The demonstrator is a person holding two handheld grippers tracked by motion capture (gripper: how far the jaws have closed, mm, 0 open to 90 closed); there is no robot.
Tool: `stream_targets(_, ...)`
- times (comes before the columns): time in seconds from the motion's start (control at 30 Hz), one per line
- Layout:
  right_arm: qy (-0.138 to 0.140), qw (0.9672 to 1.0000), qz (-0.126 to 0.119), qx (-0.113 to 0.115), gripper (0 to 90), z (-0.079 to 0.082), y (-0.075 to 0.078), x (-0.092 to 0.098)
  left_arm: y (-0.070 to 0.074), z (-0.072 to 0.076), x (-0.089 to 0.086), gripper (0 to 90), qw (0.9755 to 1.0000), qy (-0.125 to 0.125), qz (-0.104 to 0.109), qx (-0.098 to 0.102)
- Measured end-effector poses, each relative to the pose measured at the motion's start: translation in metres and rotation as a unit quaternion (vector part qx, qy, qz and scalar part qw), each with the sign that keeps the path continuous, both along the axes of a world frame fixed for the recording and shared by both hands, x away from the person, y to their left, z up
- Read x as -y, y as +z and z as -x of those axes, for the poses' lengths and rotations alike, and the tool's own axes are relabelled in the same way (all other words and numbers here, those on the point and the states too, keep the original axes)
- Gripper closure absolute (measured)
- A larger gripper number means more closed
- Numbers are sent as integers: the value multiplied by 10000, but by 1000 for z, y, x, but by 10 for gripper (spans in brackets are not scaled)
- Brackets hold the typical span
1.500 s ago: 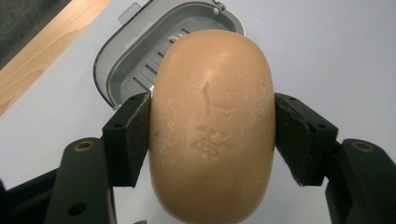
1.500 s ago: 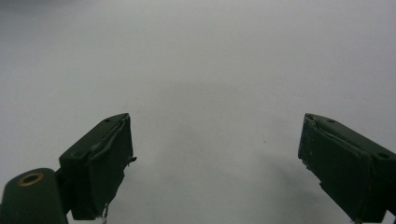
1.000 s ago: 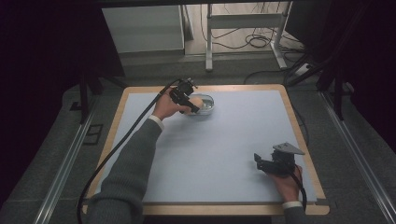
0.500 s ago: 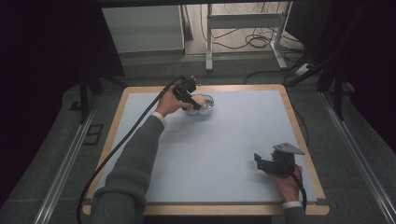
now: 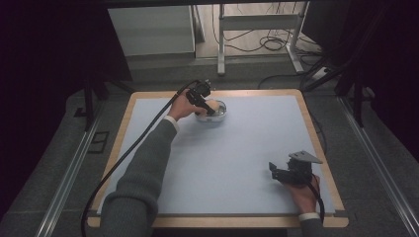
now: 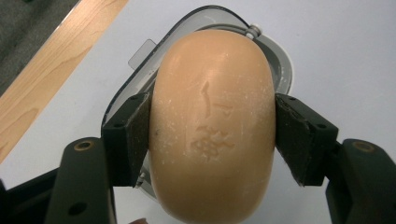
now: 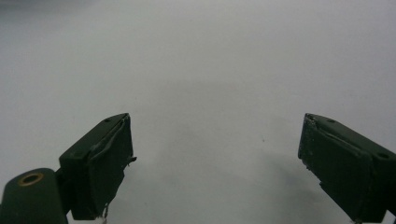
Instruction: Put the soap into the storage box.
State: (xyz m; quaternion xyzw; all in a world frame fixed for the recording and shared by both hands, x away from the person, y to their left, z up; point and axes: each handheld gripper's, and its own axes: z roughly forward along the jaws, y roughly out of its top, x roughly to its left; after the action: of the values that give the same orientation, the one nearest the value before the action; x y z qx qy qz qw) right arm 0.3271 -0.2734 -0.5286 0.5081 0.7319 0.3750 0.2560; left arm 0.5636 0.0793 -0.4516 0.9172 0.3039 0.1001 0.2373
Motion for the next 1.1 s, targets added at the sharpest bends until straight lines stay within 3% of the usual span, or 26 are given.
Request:
stream_targets(0.6, -7, 10000, 10, -6, 102, 0, 0, 0, -14, -8, 6, 325, 9999, -43, -120, -76)
stream_targets(0.67, -2, 10000, 17, -5, 101, 0, 0, 0, -12, -7, 6, 324, 10000, -22, 5, -56)
stream_targets(0.9, -7, 10000, 17, -5, 101, 0, 0, 0, 3, 0, 0, 265, 9999, -32, 127, 78)
stream_targets(1.1, -16, 10000, 24, 1, 102, 0, 0, 0, 17, 18, -8, 241, 9992, 12, 307, 243)
